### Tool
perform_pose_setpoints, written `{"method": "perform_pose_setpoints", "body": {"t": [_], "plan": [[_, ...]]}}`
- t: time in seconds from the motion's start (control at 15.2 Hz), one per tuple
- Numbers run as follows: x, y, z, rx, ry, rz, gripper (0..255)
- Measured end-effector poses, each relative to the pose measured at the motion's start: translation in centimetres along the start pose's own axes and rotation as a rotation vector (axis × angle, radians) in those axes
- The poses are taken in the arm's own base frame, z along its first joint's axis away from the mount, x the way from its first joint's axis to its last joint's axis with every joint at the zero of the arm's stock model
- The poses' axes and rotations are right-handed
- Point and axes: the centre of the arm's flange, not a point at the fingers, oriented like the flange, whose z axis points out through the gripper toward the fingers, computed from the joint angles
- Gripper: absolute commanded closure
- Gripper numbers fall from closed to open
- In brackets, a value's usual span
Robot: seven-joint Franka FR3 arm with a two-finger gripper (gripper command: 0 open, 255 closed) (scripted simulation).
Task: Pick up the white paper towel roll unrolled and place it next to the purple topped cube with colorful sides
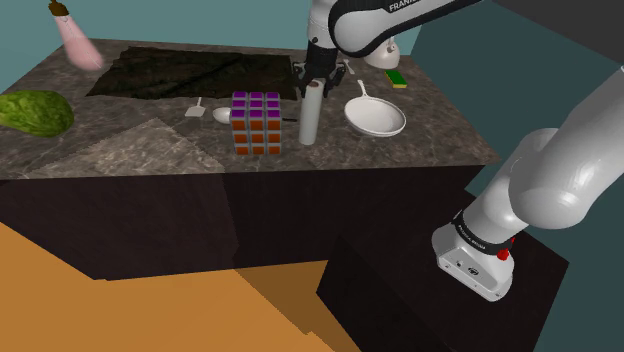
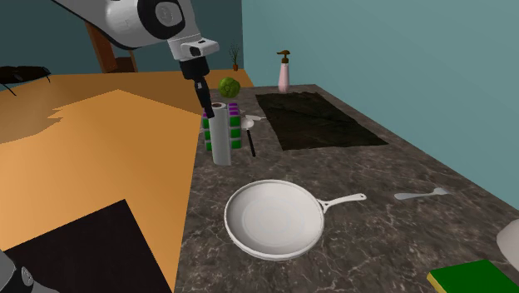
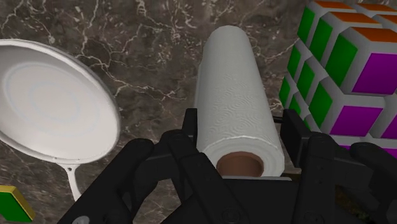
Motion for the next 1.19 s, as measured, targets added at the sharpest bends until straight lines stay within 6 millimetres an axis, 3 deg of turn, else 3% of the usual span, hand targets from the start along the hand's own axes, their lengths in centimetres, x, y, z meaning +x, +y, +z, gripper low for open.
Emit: {"method": "perform_pose_setpoints", "body": {"t": [0.07,0.46,0.79,1.19], "plan": [[0.0,0.0,0.0,0.000,0.000,0.000,0],[0.0,0.0,0.0,0.000,0.000,0.000,0],[0.0,-0.1,-4.5,0.001,0.001,0.000,0],[0.0,0.0,-5.0,0.000,0.000,0.000,0]]}}
